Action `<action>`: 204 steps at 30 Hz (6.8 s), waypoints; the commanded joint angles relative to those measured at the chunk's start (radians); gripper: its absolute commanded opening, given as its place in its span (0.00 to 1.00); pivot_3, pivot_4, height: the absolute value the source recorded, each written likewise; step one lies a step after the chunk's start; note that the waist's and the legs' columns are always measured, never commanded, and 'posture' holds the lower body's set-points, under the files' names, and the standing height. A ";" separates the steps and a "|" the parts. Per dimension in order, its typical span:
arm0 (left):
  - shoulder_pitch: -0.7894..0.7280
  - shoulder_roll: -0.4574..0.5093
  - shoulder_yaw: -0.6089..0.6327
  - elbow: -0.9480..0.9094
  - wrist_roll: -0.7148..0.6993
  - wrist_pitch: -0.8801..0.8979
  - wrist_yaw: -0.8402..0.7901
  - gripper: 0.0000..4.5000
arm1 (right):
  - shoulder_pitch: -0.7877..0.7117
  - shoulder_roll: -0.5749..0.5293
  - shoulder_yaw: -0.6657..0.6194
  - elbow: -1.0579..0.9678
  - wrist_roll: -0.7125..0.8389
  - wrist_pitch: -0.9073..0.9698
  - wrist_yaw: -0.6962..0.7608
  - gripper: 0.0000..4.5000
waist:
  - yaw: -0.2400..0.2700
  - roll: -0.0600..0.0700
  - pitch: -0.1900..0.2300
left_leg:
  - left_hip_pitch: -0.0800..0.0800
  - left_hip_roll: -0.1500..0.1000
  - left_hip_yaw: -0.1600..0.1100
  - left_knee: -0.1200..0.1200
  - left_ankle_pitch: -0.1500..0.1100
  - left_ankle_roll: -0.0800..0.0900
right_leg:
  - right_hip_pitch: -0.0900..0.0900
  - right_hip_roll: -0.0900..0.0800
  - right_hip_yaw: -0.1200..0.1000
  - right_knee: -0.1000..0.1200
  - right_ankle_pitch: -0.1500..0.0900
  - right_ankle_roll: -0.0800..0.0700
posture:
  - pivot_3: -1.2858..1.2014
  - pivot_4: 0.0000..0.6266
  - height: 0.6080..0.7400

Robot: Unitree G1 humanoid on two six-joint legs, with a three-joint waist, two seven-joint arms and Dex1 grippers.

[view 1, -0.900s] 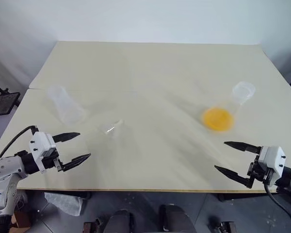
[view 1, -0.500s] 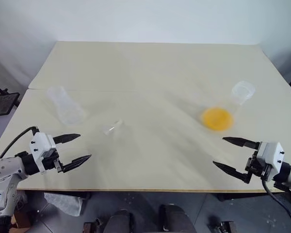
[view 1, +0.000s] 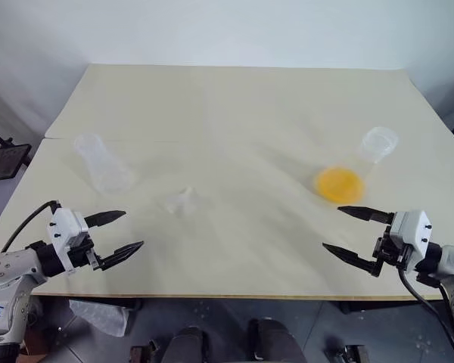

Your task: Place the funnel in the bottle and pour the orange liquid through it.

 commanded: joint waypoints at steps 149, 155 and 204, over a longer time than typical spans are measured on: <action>-0.977 -0.452 -0.432 0.648 0.121 -0.009 -0.184 0.99 | 0.291 0.170 -0.137 -0.434 0.016 0.084 -0.309 1.00 | 0.048 -0.004 0.000 | -0.002 -0.001 0.003 0.005 0.004 -0.002 | -0.002 0.003 0.000 0.009 0.001 0.001 | 0.52 0.24 1.00; -0.939 -0.368 -0.381 0.588 0.077 0.035 -0.269 0.99 | 0.258 0.163 -0.112 -0.418 0.015 0.088 -0.302 1.00 | 0.043 -0.004 0.000 | -0.001 -0.001 0.003 0.004 0.004 -0.002 | -0.002 0.003 0.000 0.010 0.001 0.001 | 0.52 0.24 1.00; -0.409 -0.005 -0.112 0.249 0.073 0.176 0.092 0.99 | -0.057 0.150 0.118 -0.313 0.023 0.122 -0.232 1.00 | 0.010 -0.005 0.001 | -0.001 -0.001 -0.001 0.002 0.000 -0.001 | -0.002 0.001 -0.002 0.008 0.000 0.000 | 0.52 0.24 1.00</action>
